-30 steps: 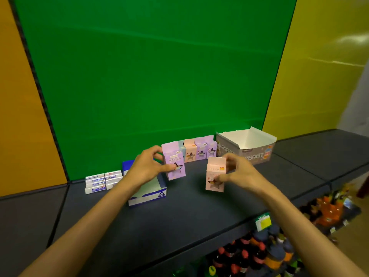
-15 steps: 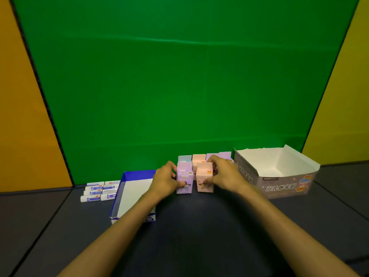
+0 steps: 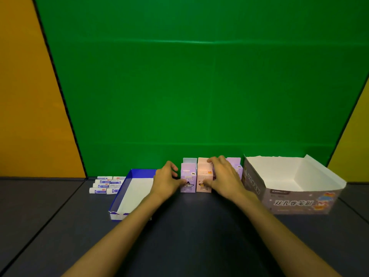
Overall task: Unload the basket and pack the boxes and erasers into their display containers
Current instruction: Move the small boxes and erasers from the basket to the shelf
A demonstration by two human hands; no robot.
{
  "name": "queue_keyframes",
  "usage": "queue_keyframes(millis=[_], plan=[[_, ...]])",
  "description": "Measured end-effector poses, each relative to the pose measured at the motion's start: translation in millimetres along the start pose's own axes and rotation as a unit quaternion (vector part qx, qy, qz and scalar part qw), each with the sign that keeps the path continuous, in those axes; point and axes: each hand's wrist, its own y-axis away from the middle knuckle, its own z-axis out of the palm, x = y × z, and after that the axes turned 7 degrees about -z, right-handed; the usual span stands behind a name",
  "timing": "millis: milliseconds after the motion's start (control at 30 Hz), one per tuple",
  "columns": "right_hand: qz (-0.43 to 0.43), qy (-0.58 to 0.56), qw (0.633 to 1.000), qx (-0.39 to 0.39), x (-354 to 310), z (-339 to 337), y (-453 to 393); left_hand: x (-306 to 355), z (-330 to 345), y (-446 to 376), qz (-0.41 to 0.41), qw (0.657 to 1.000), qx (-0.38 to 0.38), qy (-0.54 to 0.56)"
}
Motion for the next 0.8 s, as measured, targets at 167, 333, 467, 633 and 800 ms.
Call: queue_keyframes(millis=[167, 333, 467, 633, 800], plan=[[-0.096, 0.037, 0.993, 0.062, -17.3, -21.0, 2.3, 2.6, -25.1, 19.0, 0.057, 0.994, 0.056, -0.070], [-0.164, -0.016, 0.984, 0.065, -65.2, -21.7, 3.3, 0.2, -71.4, 51.3, 0.124, 0.957, 0.108, -0.241], [-0.215, -0.033, 0.975, 0.050, -118.8, -4.7, 3.2, -23.5, -113.7, 75.5, 0.104, 0.944, 0.123, -0.288], [-0.272, -0.048, 0.961, 0.028, -195.2, 22.2, 3.6, -74.4, -178.3, 114.6, 0.049, 0.939, 0.152, -0.305], [-0.310, -0.069, 0.948, 0.000, -285.8, 51.2, 16.2, -131.7, -246.4, 161.7, -0.004, 0.933, 0.149, -0.327]])
